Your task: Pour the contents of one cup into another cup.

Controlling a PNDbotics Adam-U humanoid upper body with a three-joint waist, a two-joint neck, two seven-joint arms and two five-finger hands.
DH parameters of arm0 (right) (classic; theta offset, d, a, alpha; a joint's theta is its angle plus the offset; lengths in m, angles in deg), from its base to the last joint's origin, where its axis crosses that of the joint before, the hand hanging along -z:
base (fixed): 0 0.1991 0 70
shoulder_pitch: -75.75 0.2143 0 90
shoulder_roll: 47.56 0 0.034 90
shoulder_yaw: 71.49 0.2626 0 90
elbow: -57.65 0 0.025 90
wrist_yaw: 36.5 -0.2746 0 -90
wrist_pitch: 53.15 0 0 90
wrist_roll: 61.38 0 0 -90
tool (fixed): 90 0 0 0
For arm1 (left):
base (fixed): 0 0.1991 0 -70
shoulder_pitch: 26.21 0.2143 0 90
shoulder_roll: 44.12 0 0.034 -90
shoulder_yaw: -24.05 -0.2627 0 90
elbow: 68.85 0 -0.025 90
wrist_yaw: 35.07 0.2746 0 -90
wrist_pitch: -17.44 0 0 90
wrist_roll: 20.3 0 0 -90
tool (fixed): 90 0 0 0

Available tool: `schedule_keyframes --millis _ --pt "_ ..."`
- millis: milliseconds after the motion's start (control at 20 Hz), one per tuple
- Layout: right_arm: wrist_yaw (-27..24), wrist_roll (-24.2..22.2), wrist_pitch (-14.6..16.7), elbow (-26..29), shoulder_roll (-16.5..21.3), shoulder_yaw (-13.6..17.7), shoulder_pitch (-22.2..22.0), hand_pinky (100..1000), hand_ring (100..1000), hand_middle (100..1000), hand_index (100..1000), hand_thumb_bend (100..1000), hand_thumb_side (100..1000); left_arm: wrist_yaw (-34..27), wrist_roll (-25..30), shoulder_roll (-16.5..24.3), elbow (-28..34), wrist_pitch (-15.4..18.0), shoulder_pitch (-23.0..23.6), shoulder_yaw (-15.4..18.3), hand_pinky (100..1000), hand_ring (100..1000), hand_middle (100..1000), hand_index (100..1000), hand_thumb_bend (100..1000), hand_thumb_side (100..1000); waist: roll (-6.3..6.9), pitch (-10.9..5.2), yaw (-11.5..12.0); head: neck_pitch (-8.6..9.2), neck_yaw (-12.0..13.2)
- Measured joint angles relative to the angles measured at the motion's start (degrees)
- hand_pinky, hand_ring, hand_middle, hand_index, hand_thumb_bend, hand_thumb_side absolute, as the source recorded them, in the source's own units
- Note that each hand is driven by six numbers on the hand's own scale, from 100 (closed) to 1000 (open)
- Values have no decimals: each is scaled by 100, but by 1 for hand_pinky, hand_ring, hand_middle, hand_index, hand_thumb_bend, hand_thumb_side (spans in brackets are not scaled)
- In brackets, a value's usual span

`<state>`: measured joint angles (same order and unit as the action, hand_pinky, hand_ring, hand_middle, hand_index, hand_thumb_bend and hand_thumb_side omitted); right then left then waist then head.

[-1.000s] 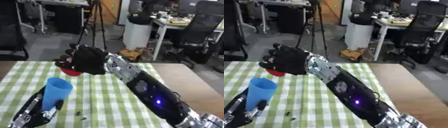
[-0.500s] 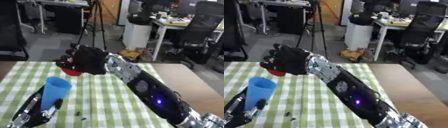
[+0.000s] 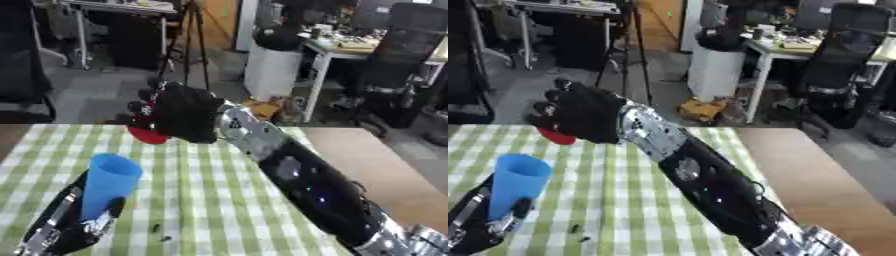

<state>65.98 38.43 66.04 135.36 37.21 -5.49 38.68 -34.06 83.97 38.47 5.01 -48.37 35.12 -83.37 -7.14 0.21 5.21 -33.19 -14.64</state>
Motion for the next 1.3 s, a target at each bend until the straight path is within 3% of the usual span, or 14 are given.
schedule_keyframes --millis 300,500,550,650,1050,1300 --pt "-566 0 -240 233 53 322 -159 562 490 522 917 100 100 0 -115 2 16 -16 39 94 322 444 473 708 100 483 7 0 -63 1 62" --pt "-1093 -30 -469 438 133 613 -360 556 403 431 920 100 100 8 -216 7 48 -32 54 174 323 444 473 707 100 484 40 2 -113 2 117" --pt "-1255 -38 -538 497 155 697 -419 555 331 380 922 100 100 9 -240 9 50 -36 64 187 323 444 472 707 100 485 41 2 -130 2 135" --pt "-1605 -51 -691 614 185 880 -536 553 270 332 923 100 100 11 -281 14 54 -42 97 214 323 444 472 707 100 485 47 6 -161 2 167" --pt "-3121 -4 -1404 1029 221 1711 -1089 551 198 235 931 100 100 27 -449 111 124 -63 158 354 324 442 471 706 100 486 120 25 -274 3 245" --pt "-4152 -132 -1672 1088 199 2131 -1381 556 155 182 944 100 112 31 -541 143 185 -86 193 417 324 442 470 706 100 487 180 53 -322 3 251"
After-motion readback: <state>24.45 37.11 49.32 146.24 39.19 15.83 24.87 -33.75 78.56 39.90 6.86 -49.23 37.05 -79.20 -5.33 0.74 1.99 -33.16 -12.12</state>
